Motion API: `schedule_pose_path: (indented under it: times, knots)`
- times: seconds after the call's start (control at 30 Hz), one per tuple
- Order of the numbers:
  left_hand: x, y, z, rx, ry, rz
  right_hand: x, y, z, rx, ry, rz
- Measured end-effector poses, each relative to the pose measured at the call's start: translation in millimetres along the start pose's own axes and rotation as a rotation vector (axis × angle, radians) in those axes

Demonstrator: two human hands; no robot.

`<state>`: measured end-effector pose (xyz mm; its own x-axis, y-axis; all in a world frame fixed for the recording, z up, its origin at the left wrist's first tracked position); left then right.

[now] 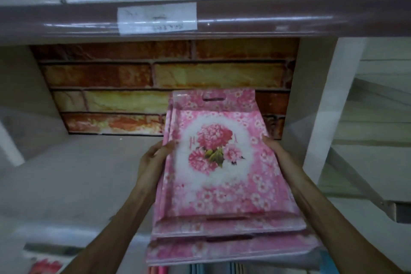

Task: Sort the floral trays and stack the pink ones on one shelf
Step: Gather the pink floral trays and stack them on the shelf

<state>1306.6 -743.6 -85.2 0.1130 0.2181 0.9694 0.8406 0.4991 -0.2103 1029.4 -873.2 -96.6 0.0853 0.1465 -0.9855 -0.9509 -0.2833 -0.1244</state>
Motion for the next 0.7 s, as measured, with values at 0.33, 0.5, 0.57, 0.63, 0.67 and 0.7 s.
schedule_pose_path:
  times: [0.33, 0.5, 0.57, 0.63, 0.67, 0.7]
  knots:
    - [40, 101, 81, 0.235, -0.062, 0.011, 16, -96, 29, -0.126, 0.021, 0.006]
    - [60, 180, 121, 0.368, -0.082, -0.028, 24, -180, 53, -0.268, 0.005, 0.024]
    - [70, 215, 137, 0.421, -0.094, -0.011, 29, -221, 65, -0.318, 0.014, 0.042]
    - [81, 253, 153, 0.468, -0.114, -0.009, 35, -264, 81, -0.360, 0.011, 0.053]
    - [88, 272, 160, 0.495, -0.126, -0.008, 39, -286, 89, -0.384, 0.008, 0.053]
    - [94, 292, 168, 0.521, -0.135, -0.016, 43, -308, 98, -0.405, 0.002, 0.051]
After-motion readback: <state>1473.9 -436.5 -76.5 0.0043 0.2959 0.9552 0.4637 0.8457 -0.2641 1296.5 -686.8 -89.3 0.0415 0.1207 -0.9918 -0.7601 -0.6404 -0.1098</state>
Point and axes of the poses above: each hand's wrist, its own z-axis away from the middle knuckle, its own y-axis out of the back of the hand, x = y × z, the point moved 2 cm from there along -z, towards the middle knuckle
